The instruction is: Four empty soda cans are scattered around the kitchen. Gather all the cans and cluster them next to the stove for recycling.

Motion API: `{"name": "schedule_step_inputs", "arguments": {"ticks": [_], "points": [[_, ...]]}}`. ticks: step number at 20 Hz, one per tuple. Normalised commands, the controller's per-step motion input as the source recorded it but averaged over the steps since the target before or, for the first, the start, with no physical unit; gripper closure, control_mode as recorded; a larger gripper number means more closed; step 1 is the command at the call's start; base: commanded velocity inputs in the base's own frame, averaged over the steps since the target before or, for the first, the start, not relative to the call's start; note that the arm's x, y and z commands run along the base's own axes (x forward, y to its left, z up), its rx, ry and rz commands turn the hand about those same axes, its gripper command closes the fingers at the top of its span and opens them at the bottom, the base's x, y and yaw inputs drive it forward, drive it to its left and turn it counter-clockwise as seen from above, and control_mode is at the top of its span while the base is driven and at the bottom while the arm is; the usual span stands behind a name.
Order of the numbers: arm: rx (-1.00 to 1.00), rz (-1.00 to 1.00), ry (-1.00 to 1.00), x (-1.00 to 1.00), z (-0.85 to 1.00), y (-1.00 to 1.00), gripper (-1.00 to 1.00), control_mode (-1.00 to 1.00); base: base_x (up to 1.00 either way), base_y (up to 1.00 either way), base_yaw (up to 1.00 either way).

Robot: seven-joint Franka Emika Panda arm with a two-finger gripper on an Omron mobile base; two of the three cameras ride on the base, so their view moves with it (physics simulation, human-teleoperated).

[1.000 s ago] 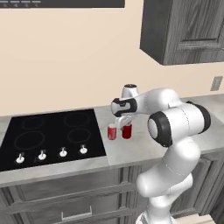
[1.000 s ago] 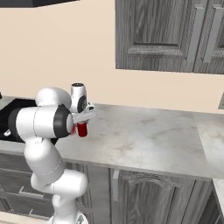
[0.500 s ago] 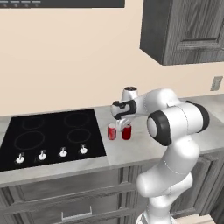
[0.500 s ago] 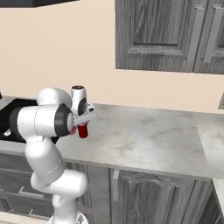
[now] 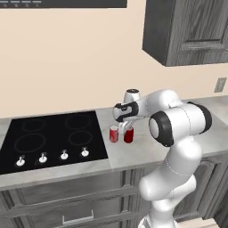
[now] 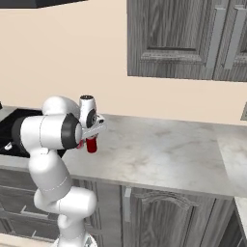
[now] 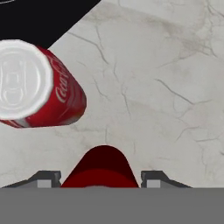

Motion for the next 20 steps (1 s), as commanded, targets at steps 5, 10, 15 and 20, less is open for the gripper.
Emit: {"name": "schedule_step_inputs", "arguments": {"ticks": [5,10,15,20], "points": [[0.00,0.05,-0.01,0.00,-0.18,0.00,1.00,-1.00,0.00,0.00,0.00],[0.00,0.03,-0.01,0.00,-0.24,0.00,1.00,-1.00,0.00,0.00,0.00],[0.00,0.01,0.00,0.00,-0.35,0.00,-1.00,-1.00,0.00,0.00,0.00],[0.00,0.00,-0.01,0.00,-0.16,0.00,-1.00,-1.00,0.00,0.00,0.00]]}}
